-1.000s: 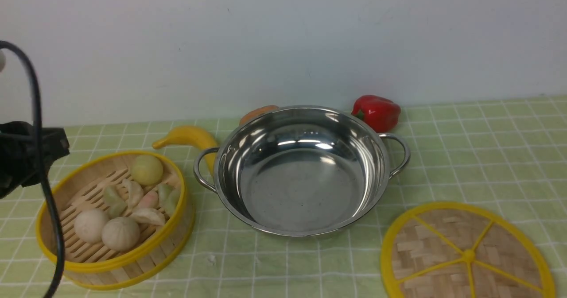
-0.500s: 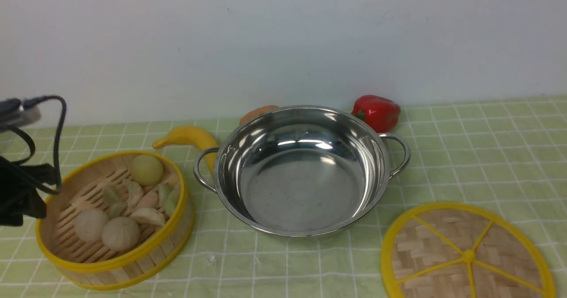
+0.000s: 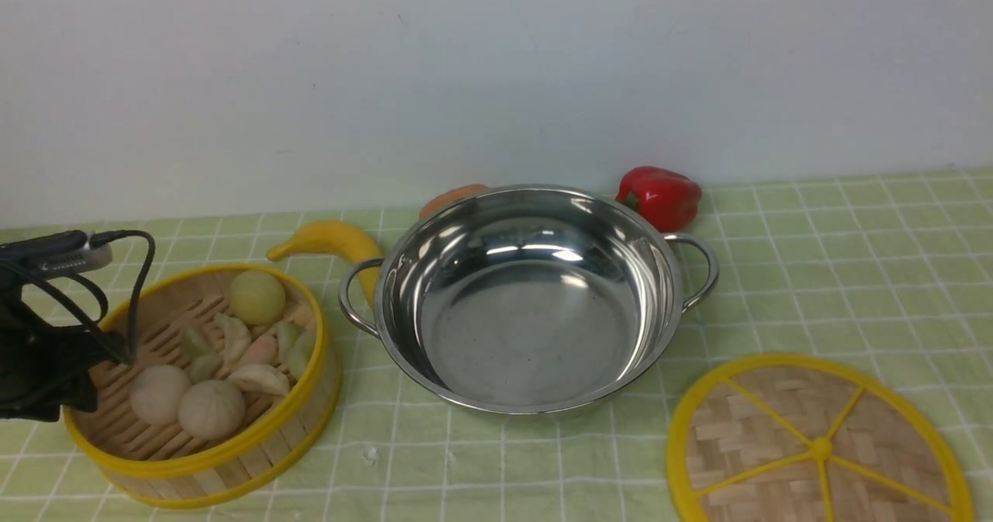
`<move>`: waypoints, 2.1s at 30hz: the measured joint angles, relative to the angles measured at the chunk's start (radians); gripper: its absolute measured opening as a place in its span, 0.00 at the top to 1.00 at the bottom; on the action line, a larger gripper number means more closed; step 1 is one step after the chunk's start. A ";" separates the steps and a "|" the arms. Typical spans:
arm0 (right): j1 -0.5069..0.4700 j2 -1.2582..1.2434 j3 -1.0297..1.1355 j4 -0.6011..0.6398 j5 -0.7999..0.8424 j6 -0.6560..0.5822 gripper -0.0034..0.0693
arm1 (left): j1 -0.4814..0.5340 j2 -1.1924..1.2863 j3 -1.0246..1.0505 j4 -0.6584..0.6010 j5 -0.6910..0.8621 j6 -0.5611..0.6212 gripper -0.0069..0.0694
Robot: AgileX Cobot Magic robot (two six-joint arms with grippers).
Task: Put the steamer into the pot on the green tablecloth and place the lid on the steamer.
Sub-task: 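Grasp the rim of the steamer basket holding the buns with the left gripper, then place the bamboo steamer basket with dumplings into the steel pot with the left gripper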
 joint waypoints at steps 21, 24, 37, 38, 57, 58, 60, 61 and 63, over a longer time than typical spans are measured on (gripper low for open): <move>0.000 0.000 -0.005 0.000 0.074 0.000 0.62 | 0.000 -0.062 -0.492 0.091 0.432 0.001 0.87; 0.000 0.000 -0.005 0.000 0.082 0.000 0.62 | -0.009 -0.066 -0.586 0.079 0.501 0.001 0.87; 0.000 0.000 -0.006 0.000 0.100 0.000 0.62 | -0.379 0.029 -0.762 -0.050 0.560 0.021 0.87; 0.000 0.000 -0.006 0.000 0.103 0.000 0.62 | -0.403 0.045 -0.762 -0.050 0.540 0.020 0.87; 0.000 0.000 -0.006 0.000 0.118 0.000 0.62 | -0.638 0.378 -0.762 -0.045 0.259 -0.026 0.87; 0.000 0.000 -0.006 0.000 0.118 0.000 0.62 | -0.639 0.387 -0.762 -0.045 0.246 -0.026 0.87; 0.000 0.000 -0.006 0.000 0.118 0.000 0.62 | -0.641 0.404 -0.762 -0.045 0.226 -0.026 0.87; 0.000 0.000 -0.006 0.000 0.118 0.000 0.62 | -0.641 0.405 -0.762 -0.045 0.226 -0.026 0.87; 0.000 0.000 -0.006 0.000 0.121 0.000 0.62 | -0.641 0.420 -0.762 -0.045 0.216 -0.028 0.87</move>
